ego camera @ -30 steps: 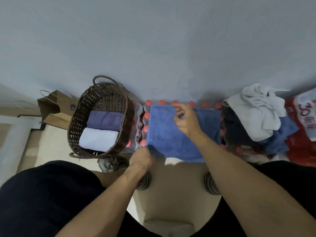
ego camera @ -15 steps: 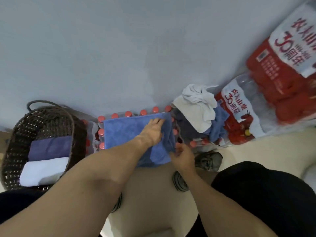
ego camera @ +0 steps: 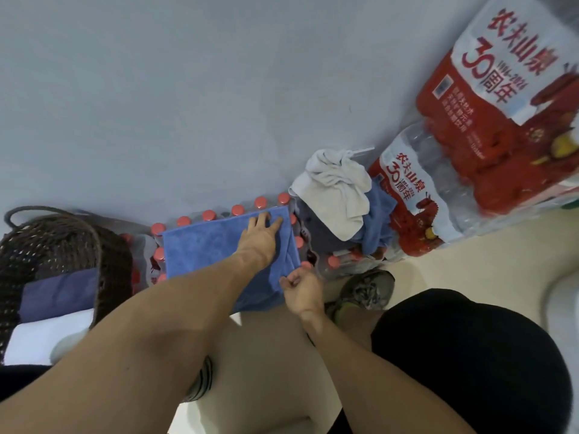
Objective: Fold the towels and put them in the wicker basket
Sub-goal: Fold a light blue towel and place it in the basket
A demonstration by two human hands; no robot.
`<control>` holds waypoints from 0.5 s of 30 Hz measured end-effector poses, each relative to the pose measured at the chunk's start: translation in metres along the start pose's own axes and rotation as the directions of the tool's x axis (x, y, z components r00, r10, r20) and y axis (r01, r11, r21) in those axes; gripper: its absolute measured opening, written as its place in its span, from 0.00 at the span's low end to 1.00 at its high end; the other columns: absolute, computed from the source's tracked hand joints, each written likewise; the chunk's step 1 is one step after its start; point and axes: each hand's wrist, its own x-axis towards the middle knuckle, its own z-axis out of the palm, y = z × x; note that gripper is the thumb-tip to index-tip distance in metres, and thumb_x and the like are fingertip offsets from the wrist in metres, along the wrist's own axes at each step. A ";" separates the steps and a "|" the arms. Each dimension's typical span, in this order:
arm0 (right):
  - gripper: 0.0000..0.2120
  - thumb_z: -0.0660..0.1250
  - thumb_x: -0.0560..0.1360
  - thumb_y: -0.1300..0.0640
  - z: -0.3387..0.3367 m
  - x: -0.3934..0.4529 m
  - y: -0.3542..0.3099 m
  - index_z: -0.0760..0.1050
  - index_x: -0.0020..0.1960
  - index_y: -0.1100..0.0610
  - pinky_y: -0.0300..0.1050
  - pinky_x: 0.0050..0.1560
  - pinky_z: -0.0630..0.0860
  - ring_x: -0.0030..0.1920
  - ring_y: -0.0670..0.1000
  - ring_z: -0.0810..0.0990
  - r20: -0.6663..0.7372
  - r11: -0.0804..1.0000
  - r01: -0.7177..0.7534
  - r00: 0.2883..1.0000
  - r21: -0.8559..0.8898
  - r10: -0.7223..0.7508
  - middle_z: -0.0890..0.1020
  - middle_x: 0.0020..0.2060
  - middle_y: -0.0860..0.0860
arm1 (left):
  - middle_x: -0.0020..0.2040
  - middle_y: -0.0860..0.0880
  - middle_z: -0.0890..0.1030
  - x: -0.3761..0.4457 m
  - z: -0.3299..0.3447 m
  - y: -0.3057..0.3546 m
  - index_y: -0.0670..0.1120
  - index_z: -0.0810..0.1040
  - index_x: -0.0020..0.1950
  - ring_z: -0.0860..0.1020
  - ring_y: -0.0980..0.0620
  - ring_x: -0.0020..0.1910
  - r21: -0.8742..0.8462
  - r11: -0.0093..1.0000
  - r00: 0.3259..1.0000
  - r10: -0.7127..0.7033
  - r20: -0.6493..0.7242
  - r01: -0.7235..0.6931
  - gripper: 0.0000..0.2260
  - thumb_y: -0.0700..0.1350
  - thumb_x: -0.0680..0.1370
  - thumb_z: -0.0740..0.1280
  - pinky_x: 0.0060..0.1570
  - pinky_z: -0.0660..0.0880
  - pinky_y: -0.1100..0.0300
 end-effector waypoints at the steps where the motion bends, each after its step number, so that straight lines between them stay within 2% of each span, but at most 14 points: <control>1: 0.16 0.71 0.73 0.65 -0.001 -0.001 -0.002 0.67 0.32 0.54 0.45 0.48 0.73 0.40 0.53 0.76 0.014 1.000 0.026 1.000 0.006 -0.026 0.72 0.36 0.52 | 0.78 0.44 0.52 0.000 0.000 0.000 0.52 0.52 0.80 0.55 0.41 0.74 0.000 1.000 1.000 0.000 0.001 0.000 0.36 0.42 0.76 0.67 0.70 0.64 0.49; 3: 0.15 0.68 0.71 0.72 -0.001 -0.004 0.003 0.68 0.34 0.57 0.39 0.44 0.72 0.37 0.51 0.73 -0.021 0.991 0.083 0.996 0.103 -0.081 0.72 0.36 0.55 | 0.78 0.44 0.52 -0.001 -0.001 -0.002 0.52 0.53 0.80 0.55 0.41 0.74 0.005 1.000 1.000 0.003 0.009 -0.003 0.35 0.44 0.77 0.66 0.70 0.63 0.49; 4: 0.12 0.69 0.71 0.71 0.000 -0.004 0.008 0.69 0.38 0.58 0.37 0.43 0.71 0.36 0.50 0.72 -0.020 0.989 0.082 0.997 0.122 -0.080 0.72 0.37 0.55 | 0.78 0.44 0.52 0.000 -0.001 -0.003 0.52 0.53 0.80 0.56 0.41 0.74 0.005 1.000 1.000 0.009 0.013 -0.009 0.35 0.44 0.77 0.67 0.71 0.63 0.49; 6: 0.11 0.72 0.72 0.59 0.000 -0.007 0.014 0.70 0.48 0.54 0.39 0.45 0.74 0.39 0.48 0.75 0.045 0.996 0.010 0.999 0.089 -0.014 0.76 0.41 0.50 | 0.78 0.45 0.52 0.001 0.001 -0.004 0.53 0.53 0.80 0.56 0.41 0.74 0.004 1.000 1.000 0.011 0.018 -0.011 0.36 0.45 0.76 0.67 0.71 0.63 0.49; 8: 0.12 0.71 0.71 0.48 0.001 -0.005 0.018 0.71 0.49 0.47 0.42 0.45 0.76 0.42 0.47 0.78 0.045 0.996 -0.088 0.995 0.025 0.087 0.78 0.42 0.46 | 0.78 0.45 0.51 0.001 0.001 -0.003 0.53 0.52 0.80 0.55 0.41 0.74 0.018 1.000 1.000 0.006 0.016 -0.006 0.36 0.45 0.76 0.67 0.71 0.63 0.49; 11: 0.10 0.68 0.72 0.45 0.007 -0.004 0.022 0.71 0.47 0.47 0.40 0.44 0.74 0.43 0.50 0.79 0.010 0.995 -0.091 0.996 -0.043 0.091 0.79 0.41 0.46 | 0.78 0.44 0.50 -0.002 0.003 -0.001 0.53 0.49 0.80 0.55 0.41 0.74 0.032 0.999 1.000 0.003 0.024 -0.004 0.37 0.45 0.77 0.67 0.71 0.63 0.49; 13: 0.11 0.69 0.72 0.45 0.008 -0.006 0.023 0.69 0.49 0.46 0.35 0.49 0.70 0.44 0.49 0.78 -0.004 0.992 -0.055 0.998 -0.110 0.055 0.78 0.43 0.46 | 0.79 0.44 0.48 -0.005 0.002 0.001 0.52 0.48 0.80 0.54 0.41 0.75 0.039 0.999 1.000 0.002 0.025 -0.003 0.37 0.45 0.77 0.66 0.71 0.62 0.49; 15: 0.12 0.70 0.72 0.47 0.010 -0.004 0.023 0.69 0.49 0.46 0.30 0.49 0.68 0.42 0.46 0.76 -0.039 0.990 -0.055 0.998 -0.131 0.050 0.77 0.43 0.45 | 0.79 0.44 0.47 -0.005 0.002 0.001 0.52 0.47 0.80 0.53 0.41 0.75 0.039 0.999 0.999 0.003 0.032 -0.004 0.37 0.45 0.78 0.66 0.72 0.61 0.49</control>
